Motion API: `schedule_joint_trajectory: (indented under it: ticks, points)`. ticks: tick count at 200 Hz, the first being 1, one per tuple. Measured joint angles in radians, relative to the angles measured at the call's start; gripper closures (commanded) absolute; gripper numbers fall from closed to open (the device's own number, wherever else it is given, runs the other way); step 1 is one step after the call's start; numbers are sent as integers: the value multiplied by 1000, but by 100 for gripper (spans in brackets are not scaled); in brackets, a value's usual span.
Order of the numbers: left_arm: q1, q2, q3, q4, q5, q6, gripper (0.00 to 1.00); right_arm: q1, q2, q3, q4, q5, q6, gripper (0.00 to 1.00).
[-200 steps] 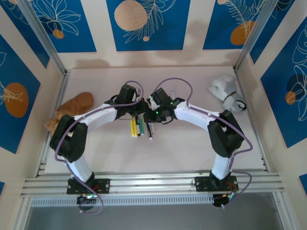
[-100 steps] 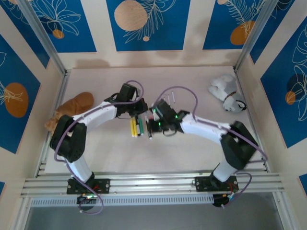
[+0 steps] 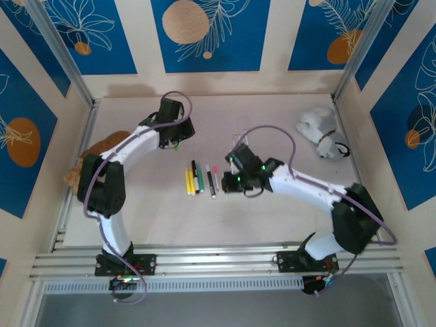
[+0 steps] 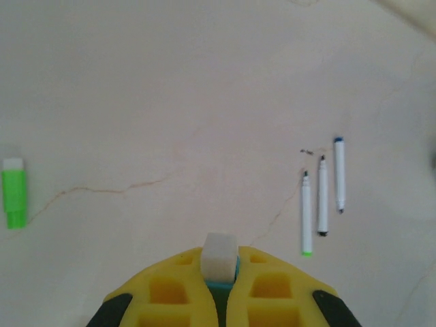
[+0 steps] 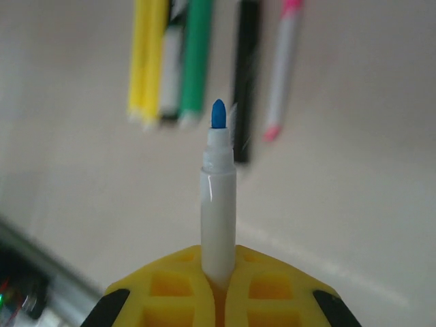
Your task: Open the pen caps
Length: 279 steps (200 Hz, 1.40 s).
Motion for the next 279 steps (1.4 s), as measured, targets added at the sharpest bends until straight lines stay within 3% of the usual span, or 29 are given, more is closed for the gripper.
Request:
schedule_joint_trajectory:
  ticks: [31, 74, 110, 136, 163, 207, 231, 279]
  points:
    - [0, 129, 197, -171, -68, 133, 100, -129, 249, 221, 2, 46, -90, 100]
    - [2, 222, 229, -304, -129, 217, 100, -221, 493, 426, -31, 55, -155, 100]
    - [4, 309, 274, -366, -165, 229, 100, -240, 616, 586, -98, 66, -188, 100]
    - [11, 354, 313, -404, -179, 236, 100, -240, 681, 699, -151, 85, -217, 99]
    - [22, 381, 336, -429, -187, 245, 100, -243, 726, 770, -192, 113, -233, 88]
    - [43, 418, 369, -455, -198, 246, 100, -246, 759, 795, -253, 135, -243, 78]
    - [44, 419, 377, -467, -205, 251, 88, -246, 765, 798, -270, 148, -245, 75]
    - [48, 426, 408, -496, -219, 253, 80, -246, 765, 814, -290, 177, -244, 72]
